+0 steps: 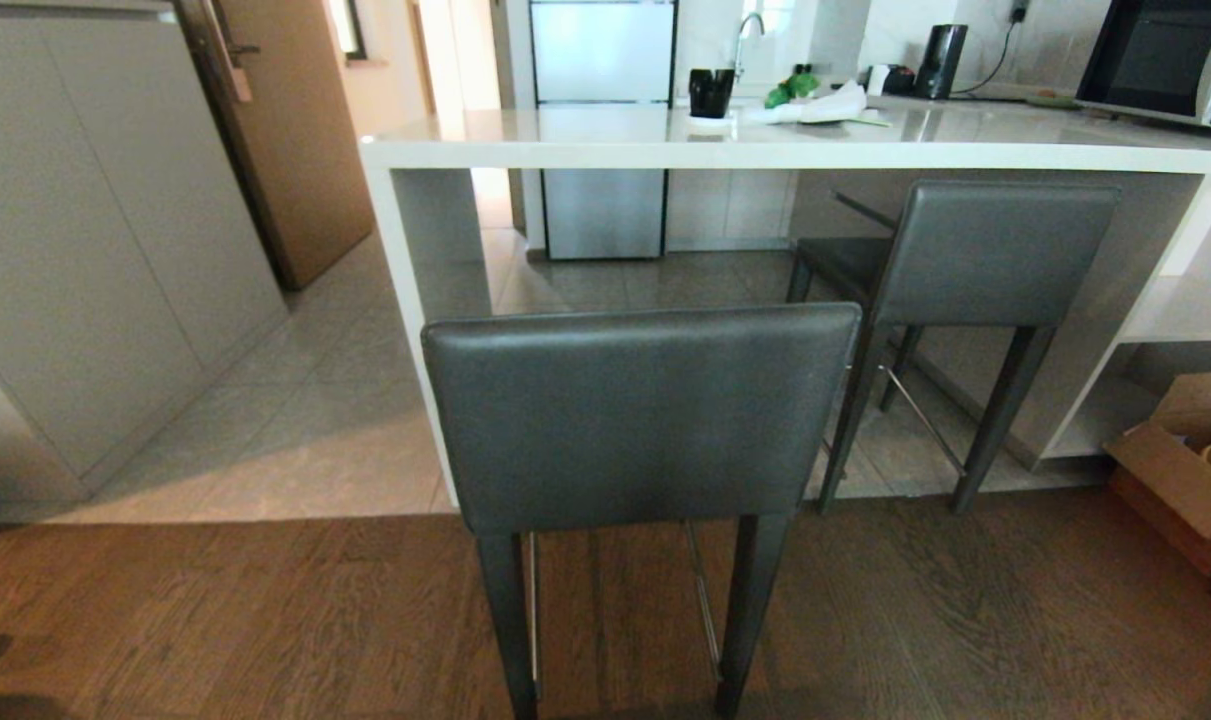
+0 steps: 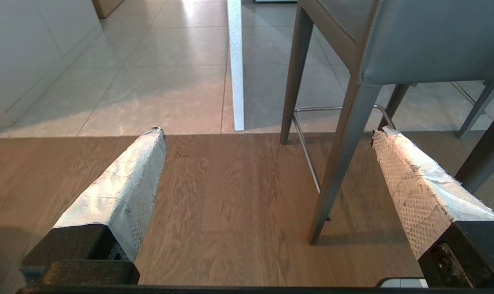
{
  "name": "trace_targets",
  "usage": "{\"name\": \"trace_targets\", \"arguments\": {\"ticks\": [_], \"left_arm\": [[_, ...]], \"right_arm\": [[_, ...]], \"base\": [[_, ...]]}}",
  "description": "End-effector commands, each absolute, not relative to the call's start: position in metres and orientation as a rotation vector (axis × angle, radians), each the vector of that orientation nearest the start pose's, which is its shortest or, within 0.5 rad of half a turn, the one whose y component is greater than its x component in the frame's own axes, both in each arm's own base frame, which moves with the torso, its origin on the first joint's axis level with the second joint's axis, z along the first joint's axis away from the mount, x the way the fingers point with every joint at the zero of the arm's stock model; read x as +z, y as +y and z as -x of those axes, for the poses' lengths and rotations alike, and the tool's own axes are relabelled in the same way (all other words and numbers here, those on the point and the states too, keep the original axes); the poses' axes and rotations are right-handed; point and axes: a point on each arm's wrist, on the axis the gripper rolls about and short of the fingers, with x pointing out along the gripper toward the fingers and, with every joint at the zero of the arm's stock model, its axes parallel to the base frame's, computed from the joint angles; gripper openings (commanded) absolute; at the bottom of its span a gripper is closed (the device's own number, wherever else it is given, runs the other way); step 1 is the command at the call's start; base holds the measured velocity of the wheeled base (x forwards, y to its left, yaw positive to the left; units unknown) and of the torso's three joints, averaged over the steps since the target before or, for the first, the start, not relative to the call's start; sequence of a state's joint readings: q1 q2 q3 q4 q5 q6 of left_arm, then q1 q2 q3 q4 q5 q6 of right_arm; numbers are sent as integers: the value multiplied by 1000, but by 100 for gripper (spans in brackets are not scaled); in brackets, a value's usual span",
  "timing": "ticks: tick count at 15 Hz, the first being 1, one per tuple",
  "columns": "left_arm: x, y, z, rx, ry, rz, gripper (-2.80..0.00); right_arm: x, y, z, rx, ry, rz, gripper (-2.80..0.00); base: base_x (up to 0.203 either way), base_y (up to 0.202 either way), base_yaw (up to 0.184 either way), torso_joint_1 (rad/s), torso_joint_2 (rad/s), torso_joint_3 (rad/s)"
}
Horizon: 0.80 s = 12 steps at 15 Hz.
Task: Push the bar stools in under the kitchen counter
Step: Pull the gray chair out from under the dining table
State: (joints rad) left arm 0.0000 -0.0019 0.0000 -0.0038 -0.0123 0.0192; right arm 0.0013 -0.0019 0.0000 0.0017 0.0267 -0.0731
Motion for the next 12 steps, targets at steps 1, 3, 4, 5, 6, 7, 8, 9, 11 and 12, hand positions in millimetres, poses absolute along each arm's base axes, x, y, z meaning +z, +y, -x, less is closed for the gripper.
{"name": "trace_targets", "arguments": {"ticks": [1,3,4,5,6,7,8,9,11,12], "left_arm": [[75,0,23,-15,-5,-22,0],[75,0,23,-15,-2,-23,0],[75,0,23,-6,-2,-12,0],[75,0,23,0,-3,12,0],[75,0,23,0,-3,14,0],[75,0,23,0,-5,12,0],[76,0,23,-2,-5,14,0],[76,0,23,1,-5,15,0],[76,0,23,1,-5,15,-2],[76,0,23,0,-6,11,-280]], "right_arm": [[75,1,23,32,2,71,-280],[75,1,23,35,0,78,-280],[75,0,23,25,2,62,-280],[76,0,23,19,-1,28,-280],[76,0,23,15,-2,24,-280],[76,0,23,15,-3,25,-280],[76,0,23,15,-3,25,-280],[76,0,23,15,-3,24,-280],[76,0,23,15,-3,24,-280],[76,0,23,15,-2,23,-280]], "base": [[0,0,0,0,0,0],[0,0,0,0,0,0],[0,0,0,0,0,0],[0,0,0,0,0,0],[0,0,0,0,0,0],[0,0,0,0,0,0],[0,0,0,0,0,0],[0,0,0,0,0,0],[0,0,0,0,0,0],[0,0,0,0,0,0]]}}
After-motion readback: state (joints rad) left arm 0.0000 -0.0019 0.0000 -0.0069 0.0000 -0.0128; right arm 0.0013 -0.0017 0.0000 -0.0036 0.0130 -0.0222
